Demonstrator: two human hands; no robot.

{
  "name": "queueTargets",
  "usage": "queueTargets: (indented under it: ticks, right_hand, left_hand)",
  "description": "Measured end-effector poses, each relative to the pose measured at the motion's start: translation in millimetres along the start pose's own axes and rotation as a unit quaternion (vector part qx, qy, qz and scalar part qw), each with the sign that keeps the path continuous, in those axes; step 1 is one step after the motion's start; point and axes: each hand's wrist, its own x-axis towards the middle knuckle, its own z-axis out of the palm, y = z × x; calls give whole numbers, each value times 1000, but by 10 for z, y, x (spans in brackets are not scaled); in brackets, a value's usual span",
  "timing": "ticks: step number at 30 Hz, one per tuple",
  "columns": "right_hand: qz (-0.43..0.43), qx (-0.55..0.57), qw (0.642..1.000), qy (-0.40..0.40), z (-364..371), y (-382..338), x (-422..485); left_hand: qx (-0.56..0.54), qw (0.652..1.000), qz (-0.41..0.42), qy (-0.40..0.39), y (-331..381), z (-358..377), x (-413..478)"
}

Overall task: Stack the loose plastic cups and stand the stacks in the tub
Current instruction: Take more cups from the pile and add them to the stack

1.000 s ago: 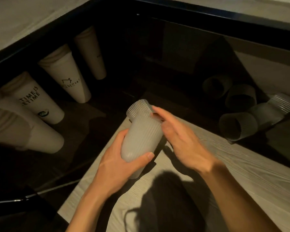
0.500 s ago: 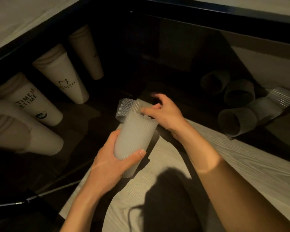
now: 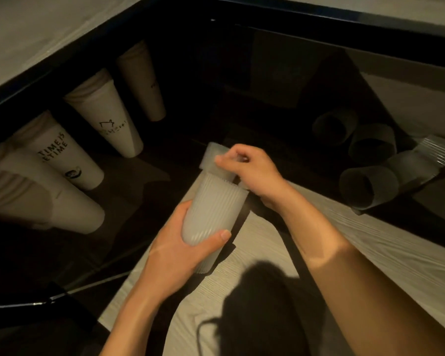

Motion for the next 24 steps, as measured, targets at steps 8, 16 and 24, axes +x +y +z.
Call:
queueTargets:
  ticks: [8,16,24]
  right_hand:
    - [-97,60,993,20,-373,216,-442]
    - [-116,50,991,37,-595,383,-870]
    - [-149,-83,945,280,-1219,536,-1376]
  left_hand:
    - [32,999,7,-4,39,113,34]
    - [42,997,52,-43,290,507,49]
    - [17,991,76,-113,559,948,93]
